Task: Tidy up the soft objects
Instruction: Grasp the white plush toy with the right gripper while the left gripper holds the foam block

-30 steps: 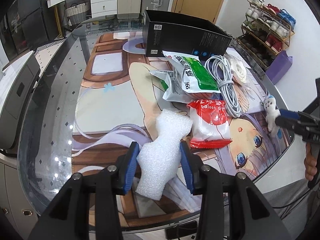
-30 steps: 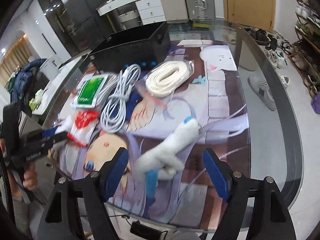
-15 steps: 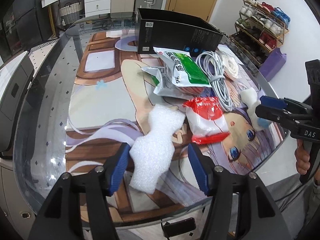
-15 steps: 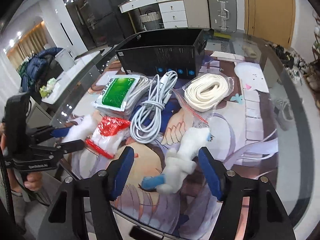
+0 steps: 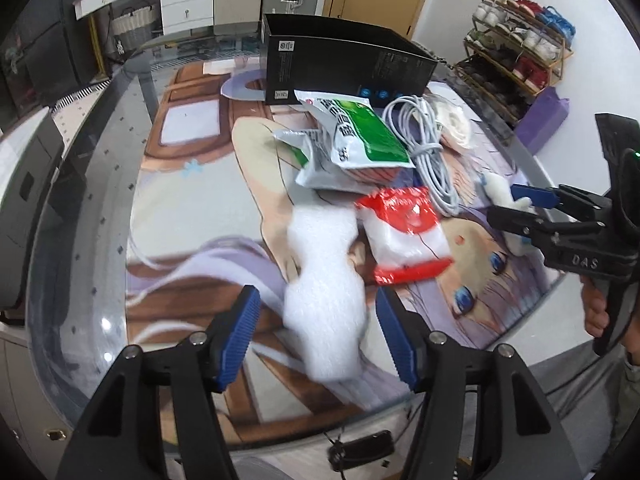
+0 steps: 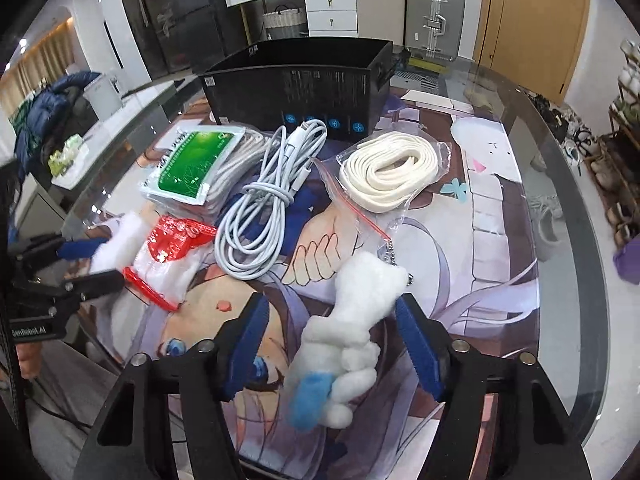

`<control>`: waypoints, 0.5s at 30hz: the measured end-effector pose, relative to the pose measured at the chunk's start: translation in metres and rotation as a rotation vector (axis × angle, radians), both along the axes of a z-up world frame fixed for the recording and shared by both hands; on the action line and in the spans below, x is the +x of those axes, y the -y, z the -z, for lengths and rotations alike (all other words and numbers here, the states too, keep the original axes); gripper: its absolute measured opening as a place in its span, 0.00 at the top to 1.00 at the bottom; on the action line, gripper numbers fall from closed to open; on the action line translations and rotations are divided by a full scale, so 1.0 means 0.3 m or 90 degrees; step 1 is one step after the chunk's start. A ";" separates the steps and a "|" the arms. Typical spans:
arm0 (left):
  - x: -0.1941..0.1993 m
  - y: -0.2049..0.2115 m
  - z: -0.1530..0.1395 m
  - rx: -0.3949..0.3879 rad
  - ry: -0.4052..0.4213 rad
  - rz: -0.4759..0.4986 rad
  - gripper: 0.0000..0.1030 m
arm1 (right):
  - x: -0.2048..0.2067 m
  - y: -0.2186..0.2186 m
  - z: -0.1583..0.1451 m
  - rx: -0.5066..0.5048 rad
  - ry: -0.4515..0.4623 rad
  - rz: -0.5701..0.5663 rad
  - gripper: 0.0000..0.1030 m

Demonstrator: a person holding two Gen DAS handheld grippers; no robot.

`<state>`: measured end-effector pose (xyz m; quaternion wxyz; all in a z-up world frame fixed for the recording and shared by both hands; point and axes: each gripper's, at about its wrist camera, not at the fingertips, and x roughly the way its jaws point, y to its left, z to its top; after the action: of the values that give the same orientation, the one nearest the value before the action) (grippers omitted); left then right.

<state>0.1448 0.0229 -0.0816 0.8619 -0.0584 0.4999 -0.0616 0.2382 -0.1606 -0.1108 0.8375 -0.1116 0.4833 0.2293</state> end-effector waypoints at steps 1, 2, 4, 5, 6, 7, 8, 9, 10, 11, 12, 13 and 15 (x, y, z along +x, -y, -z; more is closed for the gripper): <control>0.008 0.004 0.002 0.007 0.001 0.005 0.42 | -0.002 -0.002 0.001 -0.003 0.001 -0.001 0.40; 0.018 0.010 0.004 0.020 0.004 0.008 0.42 | -0.002 -0.005 0.002 -0.004 0.000 -0.005 0.42; 0.032 0.021 0.010 0.053 0.011 0.008 0.42 | -0.011 -0.004 0.004 -0.004 -0.002 -0.010 0.47; 0.038 0.028 0.013 0.069 0.014 0.006 0.42 | -0.014 -0.002 0.007 -0.005 -0.003 -0.011 0.49; 0.041 0.031 0.013 0.077 0.016 0.006 0.43 | -0.015 0.000 0.010 -0.008 -0.004 -0.011 0.50; 0.043 0.034 0.012 0.083 0.018 0.005 0.48 | -0.018 0.003 0.014 -0.011 -0.006 -0.011 0.50; 0.044 0.034 0.011 0.086 0.019 0.006 0.51 | -0.019 0.004 0.015 -0.012 -0.007 -0.011 0.50; 0.045 0.030 0.009 0.083 0.018 0.007 0.51 | -0.019 0.005 0.015 -0.013 -0.007 -0.012 0.50; 0.044 0.024 0.008 0.076 0.015 0.006 0.51 | -0.020 0.005 0.013 -0.013 -0.006 -0.013 0.50; 0.041 0.019 0.006 0.070 0.013 0.007 0.51 | -0.020 0.005 0.011 -0.012 -0.005 -0.014 0.50; 0.037 0.015 0.004 0.065 0.013 0.007 0.51 | -0.022 0.003 0.008 -0.011 -0.004 -0.015 0.50; 0.034 0.013 0.005 0.063 0.012 0.008 0.51 | -0.026 0.000 0.004 -0.012 -0.001 -0.019 0.50; 0.030 0.020 0.007 0.072 0.014 0.009 0.56 | -0.033 -0.007 0.003 -0.018 0.002 -0.025 0.65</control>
<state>0.1538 0.0170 -0.0838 0.8690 -0.0057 0.4932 -0.0401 0.2285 -0.1586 -0.1116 0.8320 -0.1331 0.4829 0.2387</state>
